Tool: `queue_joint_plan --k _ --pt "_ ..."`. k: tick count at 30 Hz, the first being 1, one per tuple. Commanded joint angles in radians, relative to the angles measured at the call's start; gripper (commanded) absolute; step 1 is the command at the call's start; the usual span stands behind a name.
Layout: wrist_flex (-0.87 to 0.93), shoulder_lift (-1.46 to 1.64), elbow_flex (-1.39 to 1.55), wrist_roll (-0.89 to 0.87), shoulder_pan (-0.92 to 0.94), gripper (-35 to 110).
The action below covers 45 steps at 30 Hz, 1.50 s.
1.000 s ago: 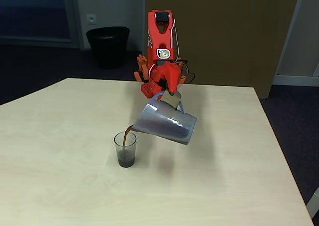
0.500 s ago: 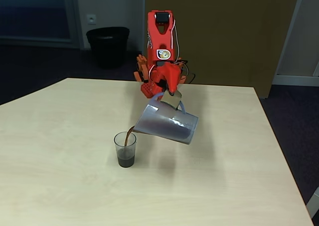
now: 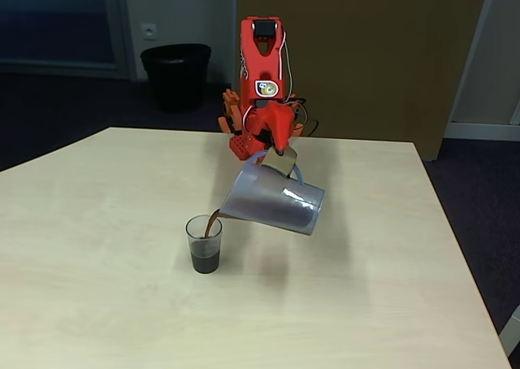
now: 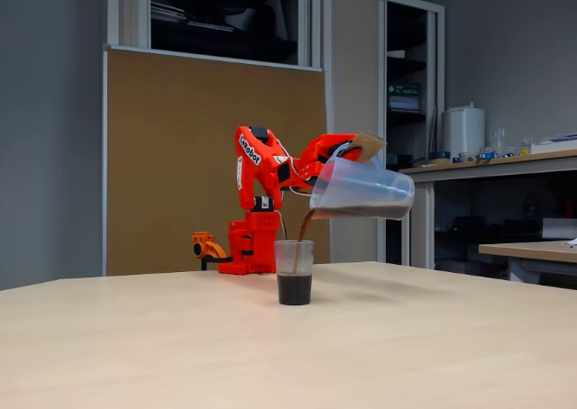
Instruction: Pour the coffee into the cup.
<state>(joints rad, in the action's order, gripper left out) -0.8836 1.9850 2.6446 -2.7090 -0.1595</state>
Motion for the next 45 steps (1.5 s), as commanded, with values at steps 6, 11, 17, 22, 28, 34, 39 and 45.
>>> queue_joint_plan --k 6,11,17,22,28,34,39,45 --pt "-0.041 0.017 -0.002 -0.035 0.005 0" --pt "-0.044 0.014 -0.002 -0.034 0.005 0" --pt "-0.046 0.011 -0.002 -0.034 0.005 0" --pt "-0.051 0.006 -0.002 -0.034 0.005 0" --pt "-0.055 0.005 0.002 -0.034 0.005 0" --pt "-0.046 -0.002 0.003 0.028 -0.002 0" --pt "0.0 -0.005 -0.012 0.137 -0.009 0" --pt "0.074 -0.009 -0.038 0.273 -0.02 0"
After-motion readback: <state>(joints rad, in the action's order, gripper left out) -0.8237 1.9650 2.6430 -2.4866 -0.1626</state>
